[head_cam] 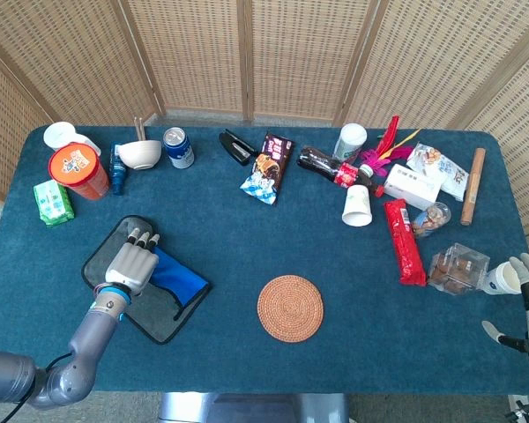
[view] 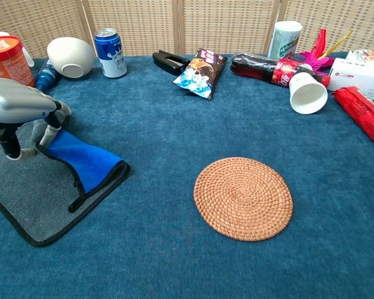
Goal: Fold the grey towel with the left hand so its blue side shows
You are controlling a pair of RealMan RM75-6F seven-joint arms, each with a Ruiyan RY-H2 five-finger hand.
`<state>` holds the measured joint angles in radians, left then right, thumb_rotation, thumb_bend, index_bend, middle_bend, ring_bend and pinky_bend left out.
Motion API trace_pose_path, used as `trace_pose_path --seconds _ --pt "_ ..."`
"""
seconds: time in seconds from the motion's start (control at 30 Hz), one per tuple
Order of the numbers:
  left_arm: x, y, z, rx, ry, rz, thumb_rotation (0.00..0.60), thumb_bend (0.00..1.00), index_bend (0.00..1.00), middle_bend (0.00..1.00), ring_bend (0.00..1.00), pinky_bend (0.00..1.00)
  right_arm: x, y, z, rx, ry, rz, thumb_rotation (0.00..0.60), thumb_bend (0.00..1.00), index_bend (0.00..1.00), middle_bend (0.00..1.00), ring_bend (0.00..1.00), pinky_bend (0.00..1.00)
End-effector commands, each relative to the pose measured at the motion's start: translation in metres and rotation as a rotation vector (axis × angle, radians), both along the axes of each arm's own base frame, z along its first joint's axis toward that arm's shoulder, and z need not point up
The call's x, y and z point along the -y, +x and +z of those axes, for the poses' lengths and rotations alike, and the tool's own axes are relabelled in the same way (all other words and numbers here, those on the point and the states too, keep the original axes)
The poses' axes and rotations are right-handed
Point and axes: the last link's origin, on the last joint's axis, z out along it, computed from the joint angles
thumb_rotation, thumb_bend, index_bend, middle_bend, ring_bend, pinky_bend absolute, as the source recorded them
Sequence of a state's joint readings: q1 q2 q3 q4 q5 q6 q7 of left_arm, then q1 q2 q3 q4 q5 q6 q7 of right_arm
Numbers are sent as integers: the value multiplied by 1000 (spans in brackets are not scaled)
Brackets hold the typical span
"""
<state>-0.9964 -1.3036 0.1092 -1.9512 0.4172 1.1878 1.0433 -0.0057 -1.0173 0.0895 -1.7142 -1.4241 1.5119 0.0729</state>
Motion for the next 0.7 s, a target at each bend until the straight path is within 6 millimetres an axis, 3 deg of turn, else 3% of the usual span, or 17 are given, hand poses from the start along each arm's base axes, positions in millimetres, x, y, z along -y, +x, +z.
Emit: trace_pose_path --seconds 0.03,0.7 --pt "6 -3 3 -8 -5 -2 600 469 476 0 0 0 -1 0 0 -1 0 2 600 0 0 0 0 0" --pt "25 -27 3 -31 -52 36 600 471 468 0 0 0 -2 0 0 1 1 1 600 0 0 0 0 0"
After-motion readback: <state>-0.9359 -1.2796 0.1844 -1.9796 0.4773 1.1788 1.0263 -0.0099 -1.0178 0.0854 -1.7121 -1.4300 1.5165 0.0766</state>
